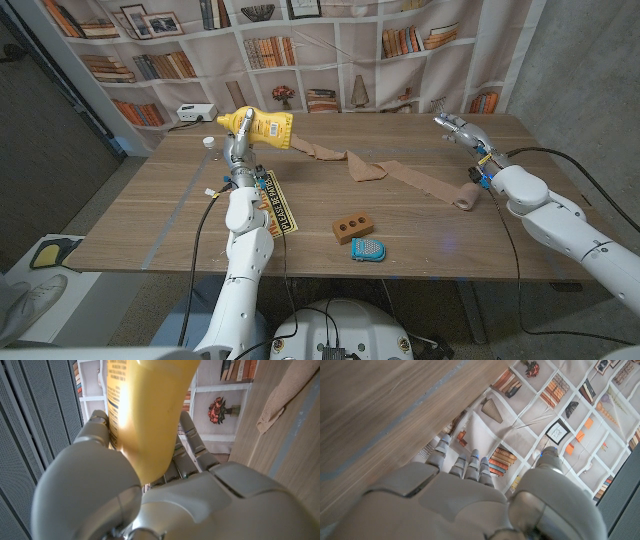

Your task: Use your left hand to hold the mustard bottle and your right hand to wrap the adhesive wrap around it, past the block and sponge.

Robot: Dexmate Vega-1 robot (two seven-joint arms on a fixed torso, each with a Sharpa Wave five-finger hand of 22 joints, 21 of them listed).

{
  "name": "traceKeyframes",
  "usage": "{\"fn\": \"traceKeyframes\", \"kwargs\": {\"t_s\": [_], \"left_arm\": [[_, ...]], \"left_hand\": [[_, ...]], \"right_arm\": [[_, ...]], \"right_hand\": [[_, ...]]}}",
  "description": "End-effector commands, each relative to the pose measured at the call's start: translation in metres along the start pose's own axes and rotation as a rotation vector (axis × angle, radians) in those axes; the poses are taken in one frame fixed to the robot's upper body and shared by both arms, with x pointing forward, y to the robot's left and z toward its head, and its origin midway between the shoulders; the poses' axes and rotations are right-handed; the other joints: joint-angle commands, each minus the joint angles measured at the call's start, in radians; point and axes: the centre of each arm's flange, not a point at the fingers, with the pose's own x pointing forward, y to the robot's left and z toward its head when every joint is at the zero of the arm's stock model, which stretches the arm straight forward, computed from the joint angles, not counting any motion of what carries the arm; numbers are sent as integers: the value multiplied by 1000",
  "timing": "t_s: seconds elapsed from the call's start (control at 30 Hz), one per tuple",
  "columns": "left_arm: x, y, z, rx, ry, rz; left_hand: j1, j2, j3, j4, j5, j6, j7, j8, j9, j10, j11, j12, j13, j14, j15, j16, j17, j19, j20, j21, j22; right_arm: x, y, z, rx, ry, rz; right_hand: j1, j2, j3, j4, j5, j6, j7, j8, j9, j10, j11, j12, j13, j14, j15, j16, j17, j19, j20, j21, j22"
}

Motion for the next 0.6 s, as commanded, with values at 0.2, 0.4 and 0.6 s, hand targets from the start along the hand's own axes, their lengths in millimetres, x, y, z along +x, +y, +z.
{"fn": "traceKeyframes", "kwargs": {"t_s": [0.2, 0.4, 0.6], "left_arm": [[0, -3, -4, -25, 6, 6], [-1, 0, -4, -28, 5, 15], [3, 5, 3, -26, -36, 49]], "left_hand": [[270, 263, 8, -1, 4, -1, 0, 1, -2, 0, -3, 8, -2, 8, 1, -7, -2, -3, 1, 10, -14], [269, 263, 8, 0, 4, -2, -1, 4, -1, -1, -5, 10, -6, 8, 3, -10, -1, -6, 1, 15, -24], [267, 263, 7, 1, 4, 0, -1, 6, -3, 1, -5, 15, -8, 10, 1, -14, -1, -9, -1, 21, -34]], "right_arm": [[-7, -6, 7, -165, 51, 94], [-11, -8, 11, -202, 59, 89], [-17, -11, 15, -198, 57, 81]], "right_hand": [[40, -3, 15, 3, -1, -34, 18, -5, 10, -11, 4, -2, 5, -27, 0, -9, 3, -19, 2, -9, 3], [50, -6, 17, 6, -2, -37, 27, -3, 12, -8, 11, -1, 7, -25, 5, -8, 2, -17, 6, -8, 3], [54, -10, 17, 12, -3, -32, 31, 1, 13, 3, 13, 4, 10, -17, -1, -4, 2, -11, 2, -5, 4]]}}
